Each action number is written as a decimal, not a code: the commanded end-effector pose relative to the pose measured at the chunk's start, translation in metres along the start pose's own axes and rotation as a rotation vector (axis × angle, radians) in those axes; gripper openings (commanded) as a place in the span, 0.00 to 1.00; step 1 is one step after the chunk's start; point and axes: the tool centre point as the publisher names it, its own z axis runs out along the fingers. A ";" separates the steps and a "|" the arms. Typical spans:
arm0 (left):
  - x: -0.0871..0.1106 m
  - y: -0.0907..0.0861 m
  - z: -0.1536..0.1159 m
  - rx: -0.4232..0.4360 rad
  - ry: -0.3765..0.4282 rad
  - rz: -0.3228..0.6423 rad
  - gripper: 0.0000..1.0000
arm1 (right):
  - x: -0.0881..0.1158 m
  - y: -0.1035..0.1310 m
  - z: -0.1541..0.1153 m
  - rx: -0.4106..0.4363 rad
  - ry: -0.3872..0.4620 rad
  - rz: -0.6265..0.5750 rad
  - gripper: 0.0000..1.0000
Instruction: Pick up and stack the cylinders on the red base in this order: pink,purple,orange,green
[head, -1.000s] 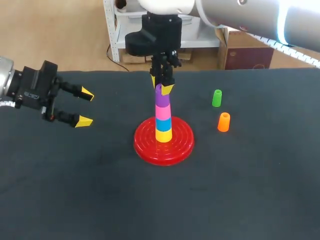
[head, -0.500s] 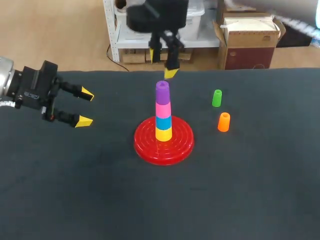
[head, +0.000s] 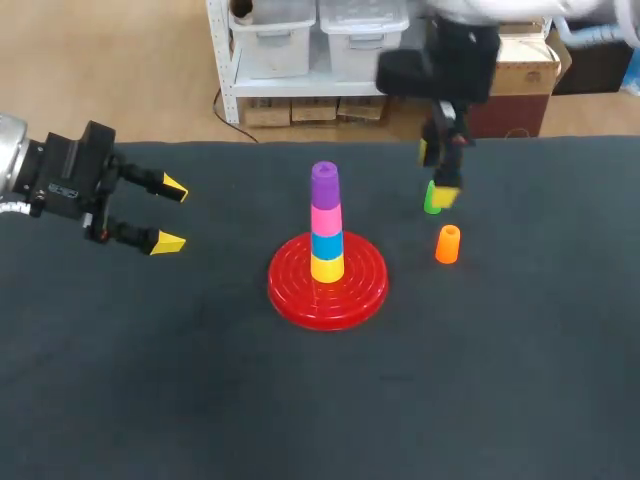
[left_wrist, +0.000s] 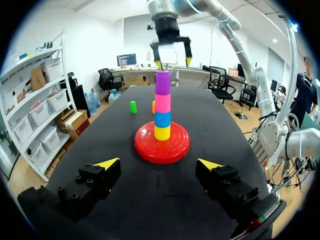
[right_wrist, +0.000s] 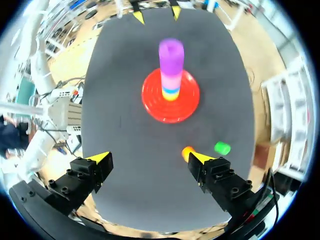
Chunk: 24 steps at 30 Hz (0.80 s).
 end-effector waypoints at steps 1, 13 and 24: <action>0.001 0.000 0.000 -0.001 -0.002 0.002 1.00 | 0.022 0.006 0.036 0.338 -0.010 0.031 1.00; 0.001 0.000 0.000 -0.001 -0.002 0.002 1.00 | 0.029 0.000 0.044 0.297 0.047 0.049 1.00; 0.001 0.000 0.000 -0.001 -0.002 0.002 1.00 | 0.029 0.000 0.044 0.297 0.047 0.049 1.00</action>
